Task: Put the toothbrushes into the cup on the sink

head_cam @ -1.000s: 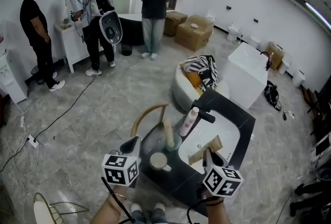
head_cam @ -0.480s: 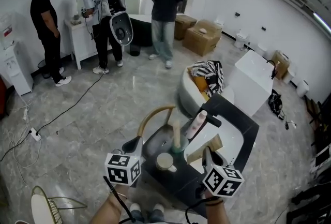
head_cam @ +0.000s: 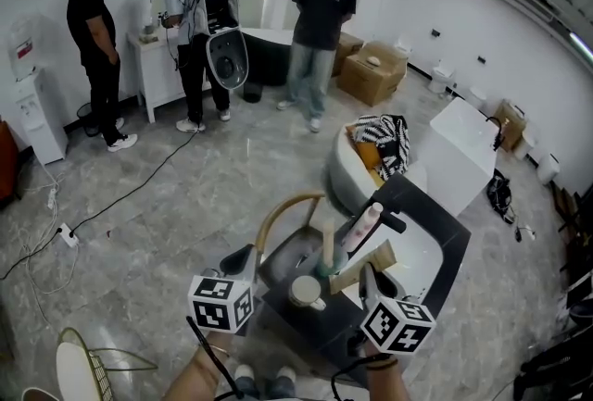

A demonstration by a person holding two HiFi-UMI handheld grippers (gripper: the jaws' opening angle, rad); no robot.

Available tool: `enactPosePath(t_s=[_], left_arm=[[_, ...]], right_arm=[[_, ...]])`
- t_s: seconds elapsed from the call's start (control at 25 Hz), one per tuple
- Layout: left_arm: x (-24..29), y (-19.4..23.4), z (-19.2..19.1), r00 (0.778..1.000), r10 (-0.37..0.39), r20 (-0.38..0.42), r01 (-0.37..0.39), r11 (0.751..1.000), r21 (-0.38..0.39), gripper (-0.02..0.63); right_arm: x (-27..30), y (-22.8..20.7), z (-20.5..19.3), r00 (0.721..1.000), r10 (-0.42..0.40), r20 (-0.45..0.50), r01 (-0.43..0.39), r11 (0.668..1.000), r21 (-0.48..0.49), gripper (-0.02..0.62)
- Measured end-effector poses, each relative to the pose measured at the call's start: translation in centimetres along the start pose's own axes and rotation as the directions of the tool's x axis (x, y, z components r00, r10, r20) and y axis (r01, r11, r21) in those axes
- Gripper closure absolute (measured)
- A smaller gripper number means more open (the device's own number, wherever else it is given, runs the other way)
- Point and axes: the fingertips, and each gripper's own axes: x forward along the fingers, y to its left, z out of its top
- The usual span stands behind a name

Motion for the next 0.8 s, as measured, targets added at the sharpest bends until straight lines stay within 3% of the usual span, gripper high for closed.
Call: enactPosePath(t_s=[0.8], left_arm=[[-3.1,4.5,-2.1,0.997,0.068,-0.022,-0.068,0.998,-0.018,0.597]], right_arm=[[2.1,3.4,-3.7,0.997,0.053,-0.047,-0.051,0.998,0.04,0.588]])
